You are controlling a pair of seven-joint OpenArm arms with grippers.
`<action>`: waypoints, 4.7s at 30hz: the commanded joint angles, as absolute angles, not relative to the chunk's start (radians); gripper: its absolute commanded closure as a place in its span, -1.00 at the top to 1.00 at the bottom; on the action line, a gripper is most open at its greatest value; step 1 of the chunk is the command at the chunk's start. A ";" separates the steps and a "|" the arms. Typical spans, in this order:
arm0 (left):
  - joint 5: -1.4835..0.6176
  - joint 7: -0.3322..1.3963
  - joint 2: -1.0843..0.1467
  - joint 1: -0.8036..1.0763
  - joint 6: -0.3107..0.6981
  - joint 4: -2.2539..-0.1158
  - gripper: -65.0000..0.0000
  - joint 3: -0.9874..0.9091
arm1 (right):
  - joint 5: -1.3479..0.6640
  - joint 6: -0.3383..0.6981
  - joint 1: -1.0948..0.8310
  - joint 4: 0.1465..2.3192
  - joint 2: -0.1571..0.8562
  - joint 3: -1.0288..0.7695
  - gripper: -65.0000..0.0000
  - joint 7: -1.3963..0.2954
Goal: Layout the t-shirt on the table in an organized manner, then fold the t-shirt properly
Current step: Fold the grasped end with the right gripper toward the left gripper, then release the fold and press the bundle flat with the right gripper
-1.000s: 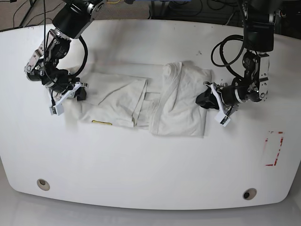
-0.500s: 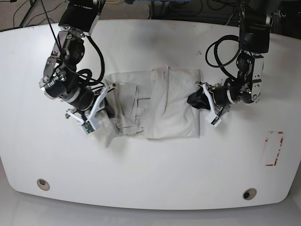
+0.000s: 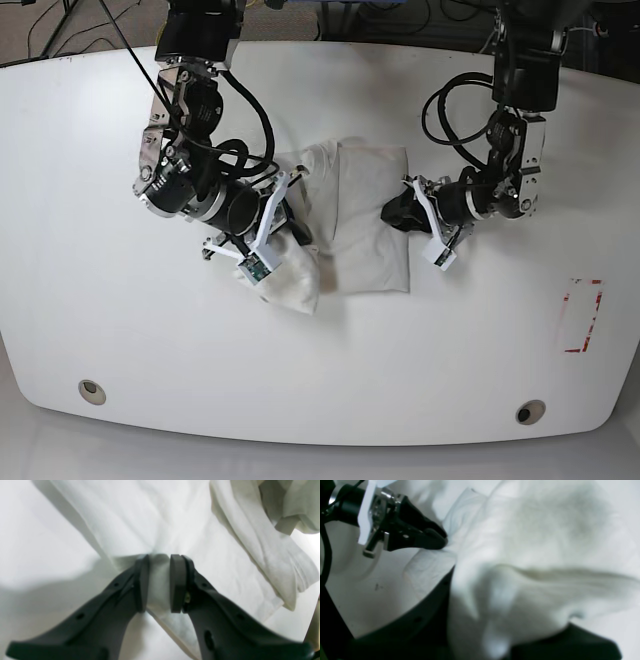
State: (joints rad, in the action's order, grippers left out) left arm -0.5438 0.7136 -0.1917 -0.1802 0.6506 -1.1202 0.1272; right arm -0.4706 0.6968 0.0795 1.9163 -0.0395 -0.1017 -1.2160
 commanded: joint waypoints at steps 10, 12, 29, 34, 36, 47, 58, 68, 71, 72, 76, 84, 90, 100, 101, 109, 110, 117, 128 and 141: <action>-0.433 0.849 -0.179 -0.162 0.618 -1.107 -0.59 0.139 | -0.493 0.698 0.094 1.933 -0.054 -0.027 -0.95 -1.158; -0.433 0.849 -0.179 -0.162 0.618 -1.107 -0.59 0.139 | -0.493 0.698 0.094 1.933 -0.054 -0.027 -0.82 -1.153; -0.438 0.849 -0.179 -0.163 0.618 -1.109 -0.59 0.139 | -0.501 0.698 0.093 1.939 -0.048 -0.022 0.60 -1.138; -0.443 0.849 -0.179 -0.170 0.624 -1.109 -0.58 0.139 | -0.501 0.698 0.087 1.939 -0.048 -0.022 0.56 -1.139; -0.443 0.849 -0.177 -0.177 0.624 -1.109 -0.58 0.139 | -0.499 0.698 0.076 1.942 -0.048 -0.022 0.56 -1.139; -0.444 0.845 -0.150 -0.183 0.627 -1.165 -0.57 0.133 | -0.435 0.698 0.065 1.931 0.045 -0.031 0.56 -1.132; -0.444 0.848 -0.124 -0.185 0.680 -1.196 -0.57 0.133 | -0.369 0.698 0.051 1.819 0.064 -0.122 0.56 -1.064; -0.490 0.845 -0.124 -0.186 0.684 -1.214 -0.57 0.133 | -0.369 0.698 0.044 1.767 0.056 -0.124 0.05 -1.063; -0.530 0.845 -0.125 -0.186 0.684 -1.234 -0.57 0.133 | -0.369 0.698 0.041 1.768 0.044 -0.124 -0.23 -1.063; -0.544 0.845 -0.127 -0.186 0.684 -1.244 -0.56 0.131 | -0.369 0.698 0.035 1.771 0.038 -0.124 -0.36 -1.063; -0.581 0.845 -0.137 -0.186 0.682 -1.270 -0.44 0.131 | -0.369 0.698 0.024 1.810 0.027 -0.124 -0.81 -1.063; -0.630 0.846 -0.140 -0.182 0.676 -1.365 -0.03 0.081 | -0.369 0.698 -0.001 1.899 0.007 -0.122 -0.98 -1.067; -0.657 0.854 -0.142 -0.177 0.676 -1.426 0.11 -0.024 | -0.369 0.698 -0.015 1.933 -0.030 -0.081 -0.96 -1.104; -0.728 0.897 -0.186 -0.183 0.676 -1.432 0.12 -0.148 | -0.366 0.698 -0.056 1.931 -0.090 0.048 -0.96 -1.112; -0.733 0.897 -0.196 -0.183 0.676 -1.432 0.12 -0.148 | -0.364 0.698 -0.062 1.931 -0.097 0.062 -0.96 -1.112; -0.776 0.897 -0.271 -0.177 0.676 -1.432 0.11 -0.150 | -0.369 0.698 -0.096 1.931 -0.130 0.173 -0.59 -1.112; -0.776 0.897 -0.278 -0.177 0.676 -1.432 0.11 -0.151 | -0.369 0.698 -0.097 1.931 -0.130 0.177 -0.48 -1.112; -0.777 0.895 -0.318 -0.145 0.680 -1.432 0.11 -0.151 | -0.369 0.698 -0.096 1.933 -0.147 0.188 0.30 -1.112; -0.777 0.894 -0.320 -0.105 0.680 -1.434 0.11 -0.151 | -0.360 0.698 -0.045 1.948 -0.143 0.074 0.33 -1.112; -0.777 0.894 -0.321 -0.073 0.682 -1.488 0.11 -0.151 | -0.358 0.698 0.045 1.831 -0.114 0.016 0.35 -1.107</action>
